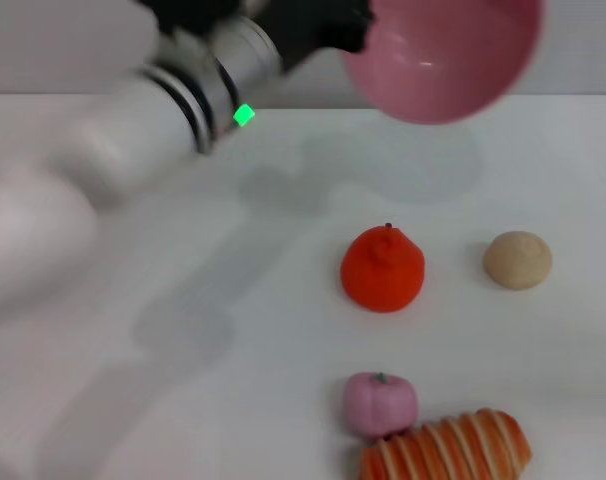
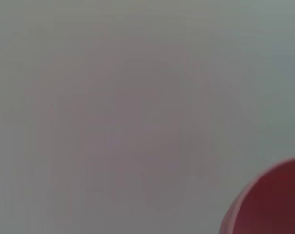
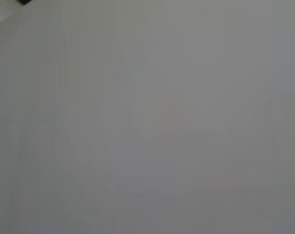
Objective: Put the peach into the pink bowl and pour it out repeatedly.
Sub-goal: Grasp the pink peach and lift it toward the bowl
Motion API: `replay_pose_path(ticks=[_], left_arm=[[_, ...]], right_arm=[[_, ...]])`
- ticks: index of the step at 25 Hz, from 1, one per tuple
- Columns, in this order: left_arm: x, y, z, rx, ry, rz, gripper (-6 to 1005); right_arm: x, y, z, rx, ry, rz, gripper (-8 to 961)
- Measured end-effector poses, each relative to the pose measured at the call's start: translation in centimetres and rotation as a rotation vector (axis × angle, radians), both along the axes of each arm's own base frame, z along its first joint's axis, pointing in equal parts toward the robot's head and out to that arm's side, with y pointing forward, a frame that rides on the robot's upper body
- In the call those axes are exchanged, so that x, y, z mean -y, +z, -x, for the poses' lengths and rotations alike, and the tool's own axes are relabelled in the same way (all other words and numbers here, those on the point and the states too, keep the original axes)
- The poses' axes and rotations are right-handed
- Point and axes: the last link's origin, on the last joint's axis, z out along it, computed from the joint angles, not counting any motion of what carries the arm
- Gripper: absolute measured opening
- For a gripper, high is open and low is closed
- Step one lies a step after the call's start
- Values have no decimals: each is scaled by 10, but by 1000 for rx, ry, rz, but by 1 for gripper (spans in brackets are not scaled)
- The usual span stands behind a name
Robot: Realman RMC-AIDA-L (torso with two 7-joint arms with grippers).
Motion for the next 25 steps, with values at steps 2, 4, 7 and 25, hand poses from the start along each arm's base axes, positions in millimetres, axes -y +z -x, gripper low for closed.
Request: replay_pose_path(ticks=[2,4,7,25], left_arm=[[0,0,0,0,0,0,54],[-35,26,14,-12,174,162,54],[-44,32,19,-18,231,221,54],[-57,46,54,-92,390,328,58]], right_arm=[[-3,-4,6,42,13,71,455],[-6,-9,15,96,30,196,455],[-9,-16,36,196,67,396,455],[-39,-146,125,961,-143,1201,454]])
